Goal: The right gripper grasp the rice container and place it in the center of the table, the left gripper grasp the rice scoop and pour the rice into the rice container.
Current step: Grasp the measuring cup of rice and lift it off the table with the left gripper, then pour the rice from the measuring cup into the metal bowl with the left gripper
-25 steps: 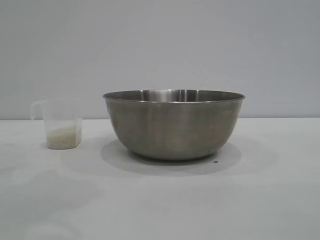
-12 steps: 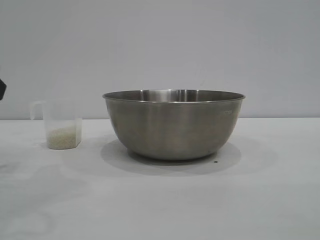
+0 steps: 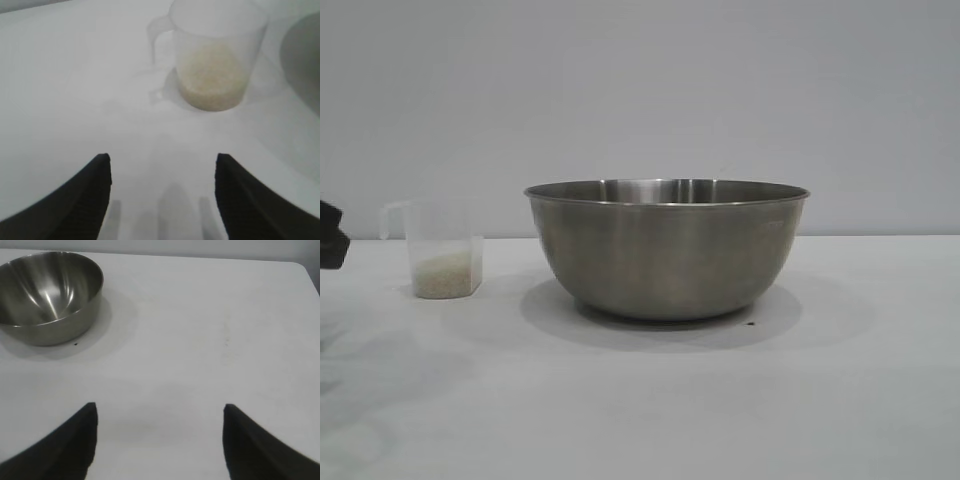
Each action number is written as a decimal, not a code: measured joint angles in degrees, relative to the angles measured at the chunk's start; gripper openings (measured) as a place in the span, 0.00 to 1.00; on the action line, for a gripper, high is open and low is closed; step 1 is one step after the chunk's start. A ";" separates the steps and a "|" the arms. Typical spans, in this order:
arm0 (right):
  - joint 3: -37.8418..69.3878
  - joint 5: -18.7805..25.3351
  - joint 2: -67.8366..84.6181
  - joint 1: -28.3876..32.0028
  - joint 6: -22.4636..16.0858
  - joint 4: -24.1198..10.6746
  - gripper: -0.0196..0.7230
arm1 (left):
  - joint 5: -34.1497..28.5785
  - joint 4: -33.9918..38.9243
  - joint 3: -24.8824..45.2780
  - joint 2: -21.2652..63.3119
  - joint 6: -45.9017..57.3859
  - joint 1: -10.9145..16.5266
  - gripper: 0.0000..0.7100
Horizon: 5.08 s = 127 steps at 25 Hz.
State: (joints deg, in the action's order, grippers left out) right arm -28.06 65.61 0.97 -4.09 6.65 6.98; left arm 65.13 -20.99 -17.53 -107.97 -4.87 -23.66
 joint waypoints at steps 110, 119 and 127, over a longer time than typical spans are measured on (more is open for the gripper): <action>0.00 0.00 0.00 0.00 0.00 0.00 0.63 | -0.39 26.71 -24.93 -0.39 -9.87 7.47 0.00; 0.00 0.00 0.00 0.00 0.00 0.00 0.63 | -0.28 42.96 -28.23 1.20 -15.36 7.47 0.00; 0.00 0.00 0.00 0.00 0.00 0.00 0.63 | -0.28 55.19 -30.16 1.20 -24.90 7.47 0.00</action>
State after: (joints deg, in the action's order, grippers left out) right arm -28.06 65.61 0.97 -4.09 6.65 6.98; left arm 64.84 34.20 -47.69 -106.77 -29.77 -16.19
